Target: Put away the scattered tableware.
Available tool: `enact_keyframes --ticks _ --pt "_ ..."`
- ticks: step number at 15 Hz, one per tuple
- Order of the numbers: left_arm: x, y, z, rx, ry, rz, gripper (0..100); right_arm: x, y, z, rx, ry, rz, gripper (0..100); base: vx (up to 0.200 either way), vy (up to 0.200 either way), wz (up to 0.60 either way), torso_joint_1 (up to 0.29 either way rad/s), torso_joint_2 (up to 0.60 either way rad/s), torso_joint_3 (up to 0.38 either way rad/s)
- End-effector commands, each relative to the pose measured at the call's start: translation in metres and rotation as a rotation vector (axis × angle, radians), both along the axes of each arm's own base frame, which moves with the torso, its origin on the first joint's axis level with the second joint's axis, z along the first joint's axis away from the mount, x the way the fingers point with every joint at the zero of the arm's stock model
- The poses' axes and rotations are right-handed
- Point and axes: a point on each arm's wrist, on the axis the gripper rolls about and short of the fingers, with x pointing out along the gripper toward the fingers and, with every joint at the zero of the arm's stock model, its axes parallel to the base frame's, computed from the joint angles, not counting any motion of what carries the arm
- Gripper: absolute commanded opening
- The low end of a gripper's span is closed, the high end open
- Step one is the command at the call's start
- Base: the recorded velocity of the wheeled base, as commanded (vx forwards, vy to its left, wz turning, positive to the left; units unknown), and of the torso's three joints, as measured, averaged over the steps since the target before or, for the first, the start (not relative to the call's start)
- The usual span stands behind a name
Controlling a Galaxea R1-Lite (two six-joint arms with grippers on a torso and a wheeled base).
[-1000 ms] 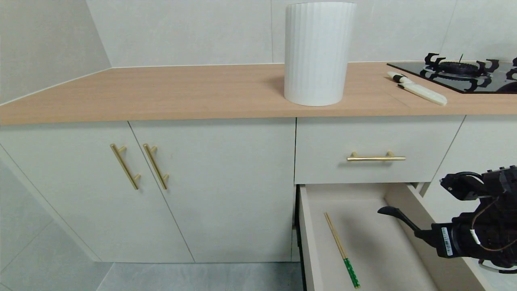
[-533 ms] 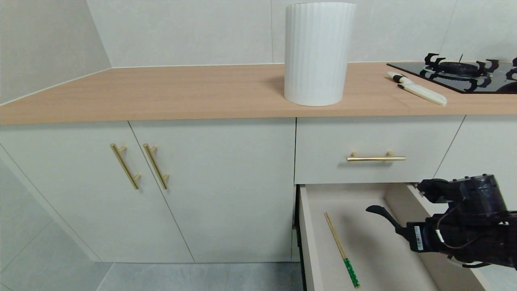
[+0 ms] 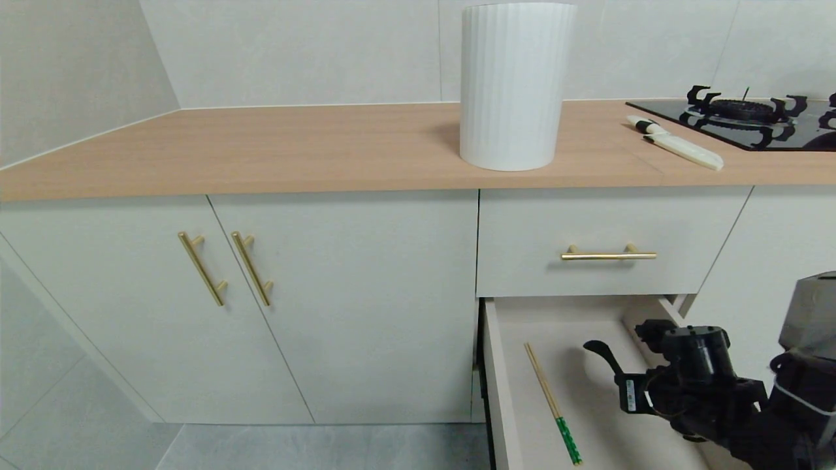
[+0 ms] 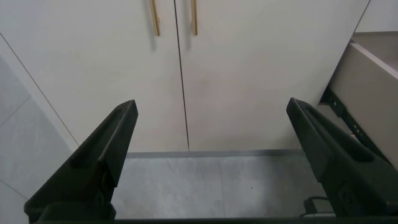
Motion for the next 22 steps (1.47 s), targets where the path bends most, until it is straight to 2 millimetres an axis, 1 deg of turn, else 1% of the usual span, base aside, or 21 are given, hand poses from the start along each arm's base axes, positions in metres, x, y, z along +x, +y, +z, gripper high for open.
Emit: enact_keyframes --ticks 1,3,7,20,21,22 --pt "0.000 0.000 0.000 0.000 0.000 0.000 100 -0.007 -0.001 -0.040 -0.042 0.122 0.003 0 0.000 0.000 0.00 0.000 0.00 0.000" --pt "0.000 0.000 0.000 0.000 0.000 -0.001 100 -0.007 0.000 -0.046 -0.049 0.140 0.002 0 0.000 0.000 0.00 0.000 0.00 0.000" --pt "0.000 0.000 0.000 0.000 0.000 0.000 100 -0.005 0.000 -0.053 -0.049 0.150 0.000 0 0.000 0.000 0.00 0.000 0.00 0.000" --pt "0.000 0.000 0.000 0.000 0.000 0.000 100 -0.002 0.000 -0.054 -0.046 0.126 -0.006 0 0.000 0.000 0.00 0.000 0.00 0.000" --pt "0.000 0.000 0.000 0.000 0.000 0.000 100 -0.002 0.000 -0.054 -0.046 0.126 -0.006 100 0.000 0.000 0.00 0.000 0.00 0.000" --pt "0.000 0.000 0.000 0.000 0.000 0.000 100 -0.002 0.000 -0.054 -0.045 0.124 -0.006 100 0.000 0.000 0.00 0.000 0.00 0.000"
